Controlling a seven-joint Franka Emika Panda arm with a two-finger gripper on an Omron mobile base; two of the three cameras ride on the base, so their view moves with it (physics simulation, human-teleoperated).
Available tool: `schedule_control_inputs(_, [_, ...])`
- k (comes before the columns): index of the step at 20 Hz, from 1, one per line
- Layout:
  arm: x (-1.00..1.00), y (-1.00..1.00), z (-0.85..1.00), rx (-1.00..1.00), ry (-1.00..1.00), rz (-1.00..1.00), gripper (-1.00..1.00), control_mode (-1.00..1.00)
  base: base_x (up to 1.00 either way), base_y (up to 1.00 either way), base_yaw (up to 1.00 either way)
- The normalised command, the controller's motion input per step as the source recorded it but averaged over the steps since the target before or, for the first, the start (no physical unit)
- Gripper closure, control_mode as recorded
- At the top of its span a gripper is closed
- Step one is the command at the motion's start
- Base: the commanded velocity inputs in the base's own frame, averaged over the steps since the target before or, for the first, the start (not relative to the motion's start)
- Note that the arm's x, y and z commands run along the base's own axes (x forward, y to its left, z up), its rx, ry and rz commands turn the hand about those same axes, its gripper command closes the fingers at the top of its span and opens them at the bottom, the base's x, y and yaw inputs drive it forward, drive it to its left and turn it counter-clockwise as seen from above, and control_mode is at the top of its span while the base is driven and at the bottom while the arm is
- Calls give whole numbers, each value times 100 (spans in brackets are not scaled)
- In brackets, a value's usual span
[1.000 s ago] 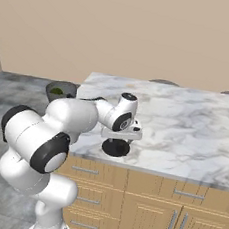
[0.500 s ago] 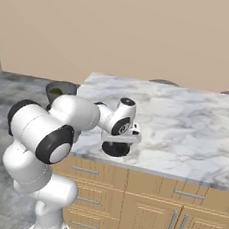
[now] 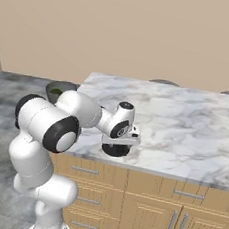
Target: Grab the garlic and lime from the fridge, place them in the blender, close the lid, and turn on the blender to create a marinade.
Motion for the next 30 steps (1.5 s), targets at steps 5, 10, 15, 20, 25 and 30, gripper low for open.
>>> schedule_control_inputs(5, [11, 0, -16, 0, 0, 0, -100, -100, 0, 0, 0])
schedule_control_inputs(10, [5, 0, -14, 0, 0, 0, -100, -100, 0, 0, 0])
schedule_control_inputs(15, [0, 0, -8, 0, 0, 0, 100, -100, 0, 0, 0])
schedule_control_inputs(20, [0, 0, 0, 0, 0, 0, 100, -100, 0, 0, 0])
schedule_control_inputs(25, [-13, 0, 16, 0, -11, 0, 100, -100, 0, 0, 0])
schedule_control_inputs(30, [-33, 0, 85, -2, -24, 0, 100, -100, 0, 0, 0])
